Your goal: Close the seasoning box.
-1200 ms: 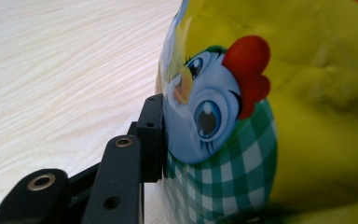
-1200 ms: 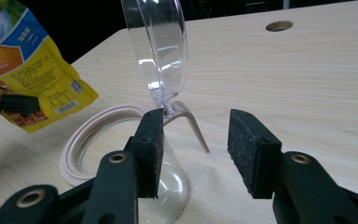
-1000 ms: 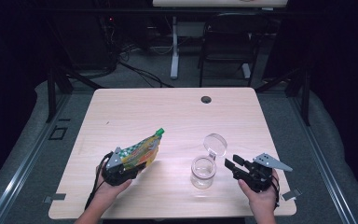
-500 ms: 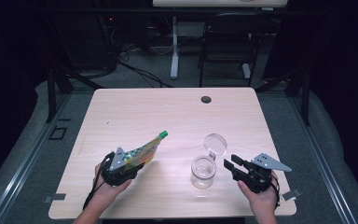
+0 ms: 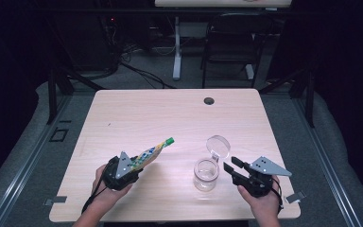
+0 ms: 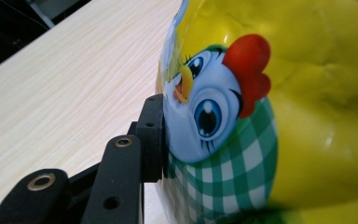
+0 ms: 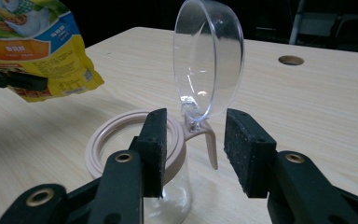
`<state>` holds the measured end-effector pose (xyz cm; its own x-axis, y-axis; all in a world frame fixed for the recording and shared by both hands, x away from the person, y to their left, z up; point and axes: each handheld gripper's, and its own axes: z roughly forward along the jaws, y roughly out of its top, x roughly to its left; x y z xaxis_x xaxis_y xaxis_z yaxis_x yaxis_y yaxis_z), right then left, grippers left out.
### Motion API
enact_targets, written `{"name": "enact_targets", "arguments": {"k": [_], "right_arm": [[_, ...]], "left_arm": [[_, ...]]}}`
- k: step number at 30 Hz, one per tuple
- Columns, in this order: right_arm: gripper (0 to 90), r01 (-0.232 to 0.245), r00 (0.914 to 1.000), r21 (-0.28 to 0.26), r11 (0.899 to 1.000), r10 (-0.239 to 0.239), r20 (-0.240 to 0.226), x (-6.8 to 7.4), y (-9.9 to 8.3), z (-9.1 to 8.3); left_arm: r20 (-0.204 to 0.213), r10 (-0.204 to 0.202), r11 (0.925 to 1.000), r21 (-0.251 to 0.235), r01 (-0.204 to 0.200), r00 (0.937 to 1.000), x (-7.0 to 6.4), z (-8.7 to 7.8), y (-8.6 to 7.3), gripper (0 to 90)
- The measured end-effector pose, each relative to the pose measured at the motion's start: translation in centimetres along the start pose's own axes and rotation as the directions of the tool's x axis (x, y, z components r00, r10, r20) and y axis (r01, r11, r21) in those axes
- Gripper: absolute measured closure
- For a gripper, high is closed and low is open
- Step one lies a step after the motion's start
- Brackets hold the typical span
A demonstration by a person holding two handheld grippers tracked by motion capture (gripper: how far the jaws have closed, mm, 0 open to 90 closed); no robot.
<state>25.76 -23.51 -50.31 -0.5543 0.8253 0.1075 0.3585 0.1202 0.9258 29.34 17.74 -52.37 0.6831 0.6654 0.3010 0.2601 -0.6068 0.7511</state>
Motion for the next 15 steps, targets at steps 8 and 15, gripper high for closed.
{"name": "enact_targets", "arguments": {"k": [8,15], "right_arm": [[64.0,0.024,0.9997,0.001,1.000,-0.024,0.005,0.4,0.6,-0.4],[67.2,0.064,0.9979,0.021,0.998,-0.064,0.010,0.8,1.9,-0.7]], "left_arm": [[-0.022,0.062,0.9980,0.013,-0.062,0.9978,-0.8,0.1,0.6,62.8],[-0.028,0.112,0.9936,0.017,-0.112,0.9933,-1.2,0.1,1.1,62.8]]}}
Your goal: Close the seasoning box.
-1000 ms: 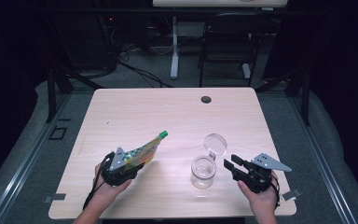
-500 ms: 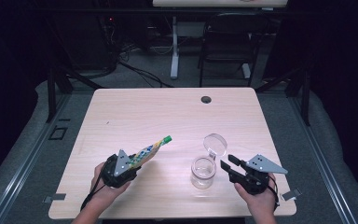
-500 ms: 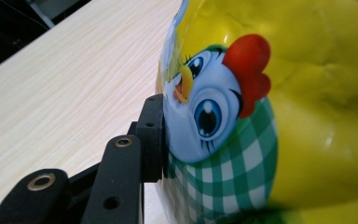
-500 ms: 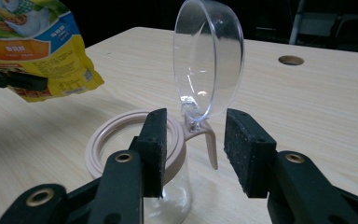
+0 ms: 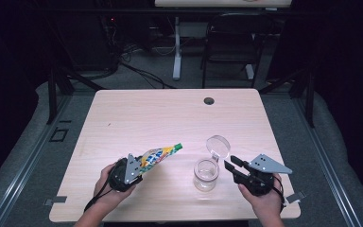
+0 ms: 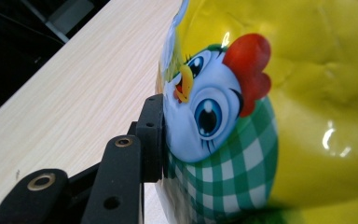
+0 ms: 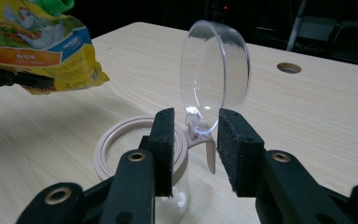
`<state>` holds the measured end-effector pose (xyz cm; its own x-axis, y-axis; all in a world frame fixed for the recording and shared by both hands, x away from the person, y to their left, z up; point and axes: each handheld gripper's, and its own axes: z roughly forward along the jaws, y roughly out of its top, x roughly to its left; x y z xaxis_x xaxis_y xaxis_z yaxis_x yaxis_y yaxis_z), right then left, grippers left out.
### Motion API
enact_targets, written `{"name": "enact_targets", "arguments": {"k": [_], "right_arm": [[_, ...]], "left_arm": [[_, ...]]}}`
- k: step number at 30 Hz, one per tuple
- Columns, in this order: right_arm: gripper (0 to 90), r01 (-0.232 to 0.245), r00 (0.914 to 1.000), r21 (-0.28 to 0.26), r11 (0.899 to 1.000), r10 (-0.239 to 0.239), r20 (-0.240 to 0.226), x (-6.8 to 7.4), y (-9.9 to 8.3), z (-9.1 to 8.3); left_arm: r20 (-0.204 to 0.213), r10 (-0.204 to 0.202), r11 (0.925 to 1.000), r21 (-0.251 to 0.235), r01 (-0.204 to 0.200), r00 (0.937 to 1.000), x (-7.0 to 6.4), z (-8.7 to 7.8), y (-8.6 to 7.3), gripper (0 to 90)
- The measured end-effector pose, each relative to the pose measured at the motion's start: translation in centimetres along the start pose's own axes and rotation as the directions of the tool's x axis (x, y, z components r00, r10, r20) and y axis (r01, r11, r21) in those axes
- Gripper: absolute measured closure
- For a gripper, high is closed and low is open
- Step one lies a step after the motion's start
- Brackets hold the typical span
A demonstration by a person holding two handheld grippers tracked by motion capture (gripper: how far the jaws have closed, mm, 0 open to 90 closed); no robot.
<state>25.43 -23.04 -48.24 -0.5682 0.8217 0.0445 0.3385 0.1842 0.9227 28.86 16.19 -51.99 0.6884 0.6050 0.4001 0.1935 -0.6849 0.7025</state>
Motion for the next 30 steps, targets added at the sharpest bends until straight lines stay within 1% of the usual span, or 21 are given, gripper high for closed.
{"name": "enact_targets", "arguments": {"k": [3,6,9,10,11,12,14,15,16,19,21,26,29,30], "right_arm": [[67.7,0.011,0.9999,-0.004,1.000,-0.011,0.000,0.3,0.4,-0.4],[68.1,0.009,0.9999,-0.017,1.000,-0.009,-0.004,0.6,0.6,-0.7],[68.5,0.007,0.9998,-0.028,1.000,-0.008,-0.016,1.1,0.4,-0.8],[68.5,0.007,0.9997,-0.037,0.999,-0.008,-0.022,1.3,0.3,-0.8],[68.8,0.009,0.9996,-0.037,0.999,-0.010,-0.026,1.5,0.2,-0.8],[68.9,0.012,0.9994,-0.041,0.999,-0.013,-0.032,1.7,0.0,-0.8],[69.1,0.015,0.9991,-0.037,0.999,-0.017,-0.038,2.0,-0.2,-0.8],[69.1,0.022,0.9989,-0.033,0.999,-0.023,-0.040,2.0,-0.3,-0.7],[69.2,0.021,0.9987,-0.032,0.999,-0.022,-0.045,2.1,-0.4,-0.6],[69.1,0.021,0.9983,-0.028,0.999,-0.022,-0.055,2.3,-0.5,-0.5],[69.0,0.029,0.9976,-0.026,0.999,-0.030,-0.062,2.5,-0.6,-0.5],[68.3,0.045,0.9962,-0.016,0.999,-0.046,-0.074,2.9,-0.7,-0.1],[68.2,0.059,0.9951,-0.007,0.998,-0.059,-0.079,3.3,-0.7,0.2],[68.2,0.059,0.9951,-0.007,0.998,-0.059,-0.079,3.3,-0.7,0.2]], "left_arm": [[0.002,0.012,0.9999,0.002,-0.012,0.9999,-0.2,0.0,0.2,62.8],[0.004,0.020,0.9998,0.004,-0.020,0.9998,-0.3,0.1,0.4,62.8],[0.006,0.026,0.9997,0.005,-0.026,0.9997,-0.5,0.2,0.5,62.8],[0.004,0.037,0.9992,0.012,-0.037,0.9993,-0.5,0.2,0.6,62.8],[0.004,0.035,0.9994,0.007,-0.035,0.9994,-0.5,0.3,0.6,62.8],[0.009,0.036,0.9993,0.011,-0.036,0.9993,-0.6,0.4,0.7,62.8],[0.002,0.036,0.9993,0.005,-0.036,0.9994,-0.7,0.5,0.7,62.8],[0.004,0.037,0.9993,0.007,-0.037,0.9993,-0.8,0.5,0.8,62.8],[0.008,0.050,0.9986,0.016,-0.050,0.9987,-0.8,0.5,0.8,62.8],[0.004,0.060,0.9980,0.018,-0.060,0.9982,-1.0,0.6,0.9,62.8],[-0.003,0.077,0.9969,0.020,-0.077,0.9971,-1.1,0.7,0.9,62.8],[-0.010,0.085,0.9960,0.026,-0.085,0.9963,-1.3,0.8,0.9,62.8],[-0.012,0.107,0.9937,0.035,-0.106,0.9942,-1.4,0.8,1.0,62.8],[-0.015,0.107,0.9939,0.028,-0.107,0.9941,-1.5,0.9,1.0,62.8]]}}
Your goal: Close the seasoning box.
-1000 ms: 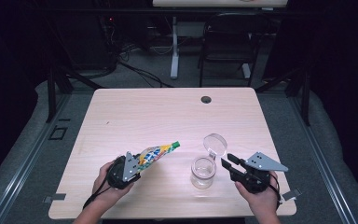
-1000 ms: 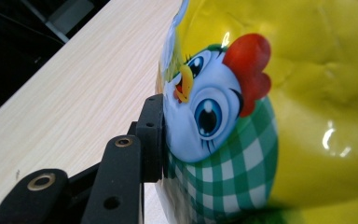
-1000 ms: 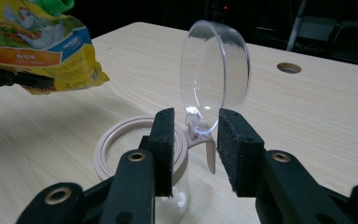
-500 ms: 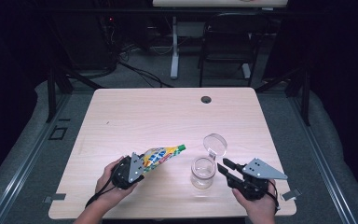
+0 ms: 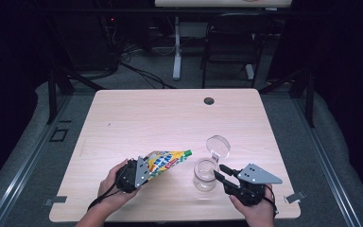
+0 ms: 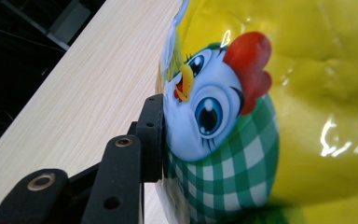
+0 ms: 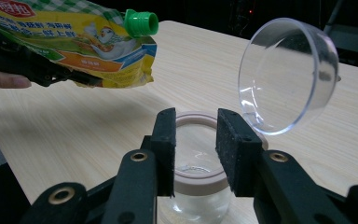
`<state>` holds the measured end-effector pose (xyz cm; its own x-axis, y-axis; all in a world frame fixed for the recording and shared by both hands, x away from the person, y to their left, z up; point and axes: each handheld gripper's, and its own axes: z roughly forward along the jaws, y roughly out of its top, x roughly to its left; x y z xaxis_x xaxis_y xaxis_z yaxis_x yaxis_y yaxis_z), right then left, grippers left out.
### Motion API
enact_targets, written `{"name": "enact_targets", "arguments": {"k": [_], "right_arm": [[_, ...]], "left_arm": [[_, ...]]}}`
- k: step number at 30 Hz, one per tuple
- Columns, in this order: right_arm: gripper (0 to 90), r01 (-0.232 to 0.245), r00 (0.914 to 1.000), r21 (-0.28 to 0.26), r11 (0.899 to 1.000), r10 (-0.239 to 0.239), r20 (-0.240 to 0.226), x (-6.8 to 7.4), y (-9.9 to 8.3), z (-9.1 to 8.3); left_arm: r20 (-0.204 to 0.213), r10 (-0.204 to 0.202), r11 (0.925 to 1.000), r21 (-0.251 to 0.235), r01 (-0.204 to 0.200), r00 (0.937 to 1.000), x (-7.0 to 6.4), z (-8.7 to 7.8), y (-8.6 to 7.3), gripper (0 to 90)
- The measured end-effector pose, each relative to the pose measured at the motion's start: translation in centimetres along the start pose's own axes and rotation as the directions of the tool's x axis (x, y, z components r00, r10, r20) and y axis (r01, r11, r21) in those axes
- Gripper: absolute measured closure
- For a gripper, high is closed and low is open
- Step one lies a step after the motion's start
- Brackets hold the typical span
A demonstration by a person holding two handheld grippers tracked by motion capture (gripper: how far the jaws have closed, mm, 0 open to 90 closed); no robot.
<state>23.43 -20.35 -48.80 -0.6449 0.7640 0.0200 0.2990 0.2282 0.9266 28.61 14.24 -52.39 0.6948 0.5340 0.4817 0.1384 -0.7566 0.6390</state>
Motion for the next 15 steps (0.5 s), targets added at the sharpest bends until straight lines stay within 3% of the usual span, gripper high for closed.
{"name": "enact_targets", "arguments": {"k": [15], "right_arm": [[67.5,0.069,0.9975,0.036,0.997,-0.070,0.014,0.81,-0.11,0.85]], "left_arm": [[-0.026,0.076,0.9971,0.010,-0.075,0.9968,-0.98,0.46,0.86,62.8]]}}
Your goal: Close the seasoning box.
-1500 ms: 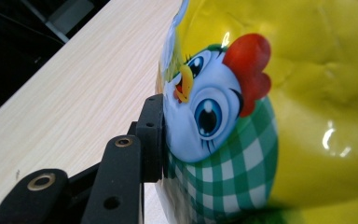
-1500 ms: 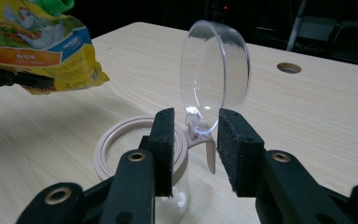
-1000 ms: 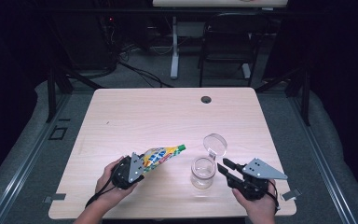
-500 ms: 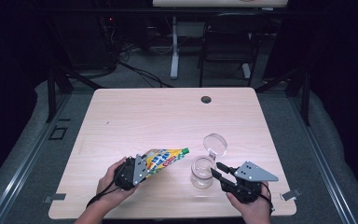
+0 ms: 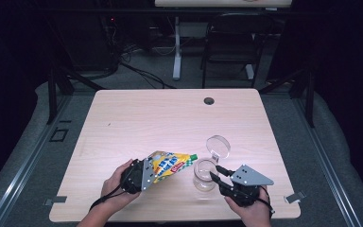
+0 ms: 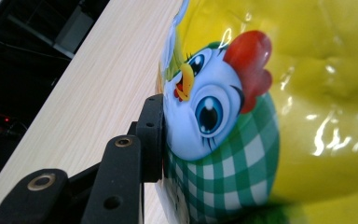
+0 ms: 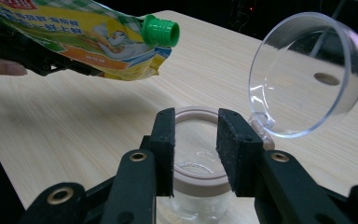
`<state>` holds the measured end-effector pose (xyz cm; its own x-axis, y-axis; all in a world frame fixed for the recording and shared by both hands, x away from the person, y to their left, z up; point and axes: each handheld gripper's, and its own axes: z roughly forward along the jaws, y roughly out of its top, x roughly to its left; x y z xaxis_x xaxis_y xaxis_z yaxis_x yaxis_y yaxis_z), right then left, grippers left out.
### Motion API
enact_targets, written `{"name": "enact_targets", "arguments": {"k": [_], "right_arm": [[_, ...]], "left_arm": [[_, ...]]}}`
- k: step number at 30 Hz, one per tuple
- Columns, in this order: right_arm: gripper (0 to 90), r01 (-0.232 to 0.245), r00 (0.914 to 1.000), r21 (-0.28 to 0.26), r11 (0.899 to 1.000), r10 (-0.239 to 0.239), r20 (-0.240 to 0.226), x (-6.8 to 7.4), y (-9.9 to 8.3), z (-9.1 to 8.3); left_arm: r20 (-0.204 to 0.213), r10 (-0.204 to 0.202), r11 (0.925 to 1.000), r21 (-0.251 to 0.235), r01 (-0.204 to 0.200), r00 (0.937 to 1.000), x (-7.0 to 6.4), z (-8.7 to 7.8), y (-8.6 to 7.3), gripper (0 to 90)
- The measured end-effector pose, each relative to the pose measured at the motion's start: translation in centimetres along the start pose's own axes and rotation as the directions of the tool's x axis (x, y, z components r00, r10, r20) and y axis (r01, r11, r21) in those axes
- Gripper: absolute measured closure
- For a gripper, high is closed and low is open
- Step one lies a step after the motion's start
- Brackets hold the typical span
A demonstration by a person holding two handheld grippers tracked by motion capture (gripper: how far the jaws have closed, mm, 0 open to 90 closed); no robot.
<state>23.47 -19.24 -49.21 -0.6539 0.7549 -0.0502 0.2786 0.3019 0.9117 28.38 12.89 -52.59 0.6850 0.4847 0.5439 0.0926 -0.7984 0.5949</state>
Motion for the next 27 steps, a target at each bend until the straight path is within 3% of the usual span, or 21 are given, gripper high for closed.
{"name": "enact_targets", "arguments": {"k": [8,17,20,27], "right_arm": [[65.3,0.028,0.9996,0.003,1.000,-0.028,0.010,0.4,0.0,0.5],[62.1,0.096,0.9942,0.013,0.995,-0.097,0.046,1.0,0.0,1.2],[61.2,0.112,0.9925,0.021,0.993,-0.113,0.047,1.2,0.0,1.6],[60.1,0.172,0.9824,0.037,0.984,-0.174,0.068,1.6,0.1,2.2]], "left_arm": [[-0.021,0.043,0.9991,0.001,-0.043,0.9989,-0.7,0.5,0.7,62.9],[-0.034,0.088,0.9960,0.021,-0.087,0.9955,-1.5,1.0,1.1,62.9],[-0.055,0.115,0.9932,0.026,-0.113,0.9919,-1.8,1.0,1.2,62.9],[-0.053,0.135,0.9904,0.037,-0.133,0.9895,-1.8,1.0,1.2,63.0]]}}
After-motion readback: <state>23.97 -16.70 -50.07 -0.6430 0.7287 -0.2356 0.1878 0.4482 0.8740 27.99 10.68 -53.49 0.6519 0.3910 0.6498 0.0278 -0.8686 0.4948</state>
